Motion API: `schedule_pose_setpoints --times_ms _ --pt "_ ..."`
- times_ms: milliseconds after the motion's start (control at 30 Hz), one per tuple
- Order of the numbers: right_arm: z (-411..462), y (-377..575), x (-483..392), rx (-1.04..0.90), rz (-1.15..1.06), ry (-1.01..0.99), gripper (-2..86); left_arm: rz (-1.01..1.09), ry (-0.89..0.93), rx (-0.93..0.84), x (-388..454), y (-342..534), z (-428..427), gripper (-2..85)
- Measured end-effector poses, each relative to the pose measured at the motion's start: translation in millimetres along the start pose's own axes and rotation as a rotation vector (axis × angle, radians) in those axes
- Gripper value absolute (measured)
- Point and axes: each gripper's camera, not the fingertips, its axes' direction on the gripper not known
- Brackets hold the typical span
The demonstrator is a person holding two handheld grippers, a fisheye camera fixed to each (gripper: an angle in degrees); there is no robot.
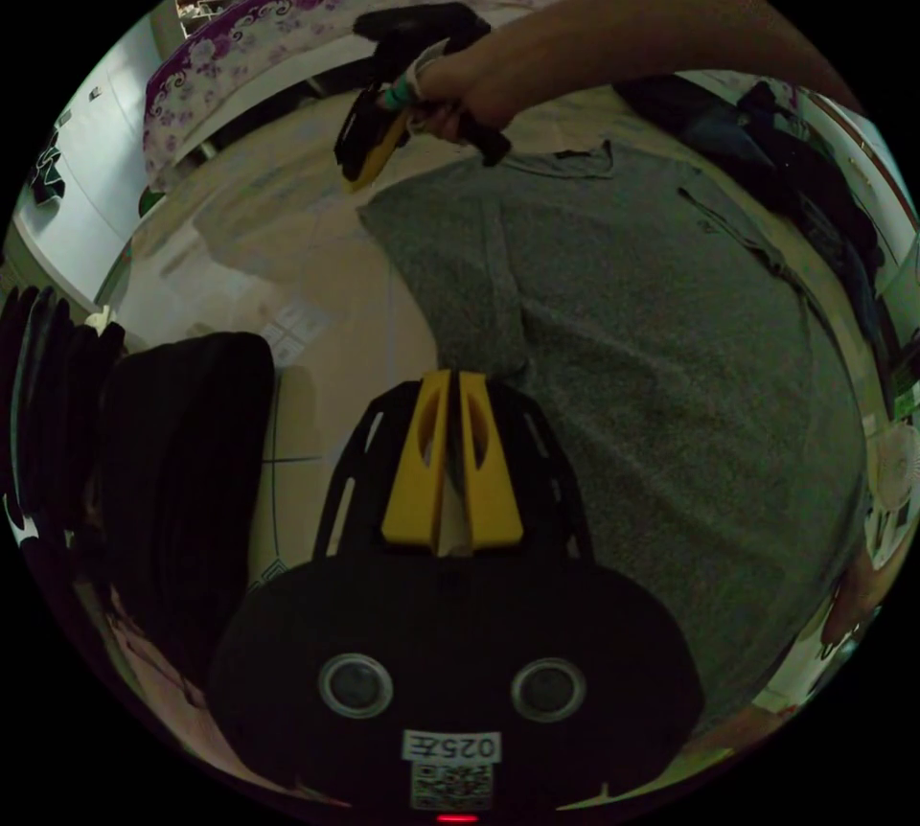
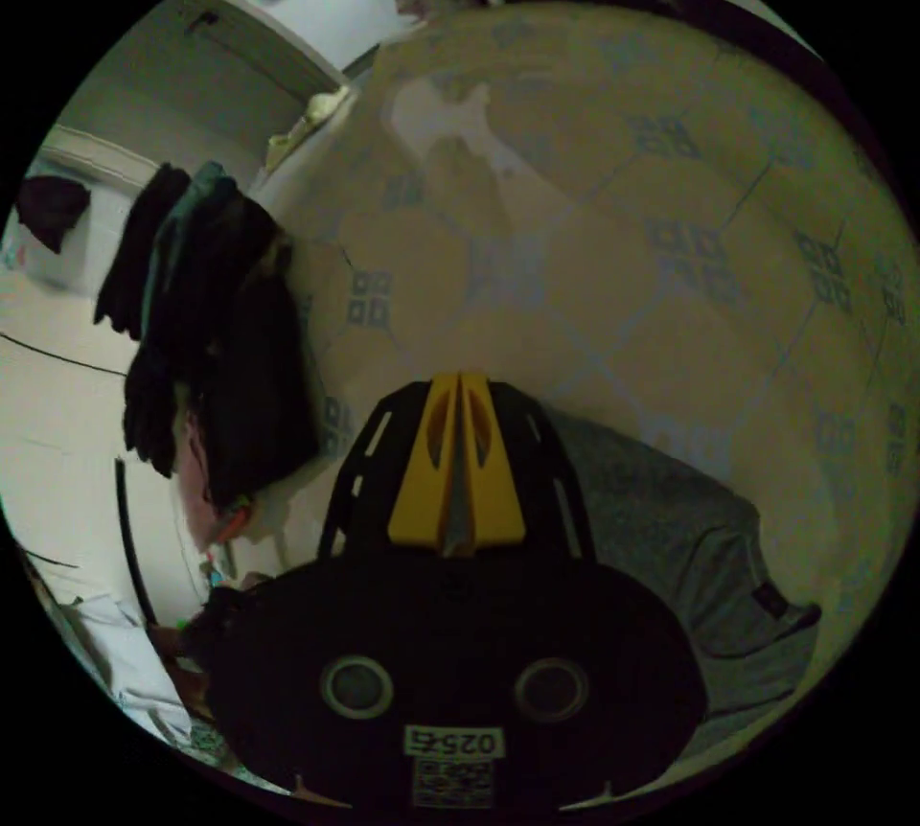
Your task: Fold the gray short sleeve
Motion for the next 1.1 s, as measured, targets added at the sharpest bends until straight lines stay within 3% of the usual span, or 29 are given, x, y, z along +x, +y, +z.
schedule_pose_setpoints --times_ms 67,233,367,433,500,567,633,733,833,900,967,1100 --pt "-23.8 20.6 -23.4 0.015 -0.007 -0.061 -1.0 -0.003 0.002 0.005 5.2 2.4 -11.0 -1.5" --pt "-47.9 101.0 -101.7 0.044 -0.044 0.044 -1.0 -0.027 0.000 0.012 18.8 7.4 -43.0 -1.5" --pt "-53.3 125.3 -130.5 0.018 0.149 -0.085 -1.0 -0.013 -0.019 0.015 30.5 9.4 -73.6 -1.4" --pt "-102.5 139.6 -147.7 0.184 0.259 -0.182 -1.0 -0.065 -0.079 0.034 28.4 13.3 -94.1 -1.2" --pt "-185.3 161.4 -176.8 0.343 0.288 -0.362 -0.9 -0.127 -0.218 0.161 19.3 27.9 -148.3 -1.0" --pt "-257.6 177.7 -205.0 0.348 0.258 -0.378 -0.8 -0.213 -0.252 0.280 5.0 44.6 -198.7 -1.0" --pt "-340.8 203.6 -240.5 0.348 0.170 -0.321 -0.7 -0.301 -0.194 0.350 -12.9 62.7 -245.5 -1.0" --pt "-485.7 281.2 -320.2 0.407 0.029 -0.070 -0.7 -0.461 -0.063 0.403 -34.6 99.2 -308.5 -1.0" --pt "-617.4 403.4 -425.3 0.672 -0.211 0.156 -0.9 -0.572 -0.163 0.492 -19.9 139.6 -378.3 -1.0" --pt "-671.6 499.6 -493.5 0.969 -0.168 0.378 -0.9 -0.569 -0.274 0.629 8.1 158.0 -435.9 -1.1" --pt "-686.4 542.9 -527.5 1.070 -0.143 0.415 -0.8 -0.532 -0.211 0.706 20.1 159.9 -463.8 -1.2" --pt "-673.7 609.6 -577.4 0.812 -0.198 0.375 0.7 -0.537 0.062 0.638 20.5 137.0 -473.0 -0.5"
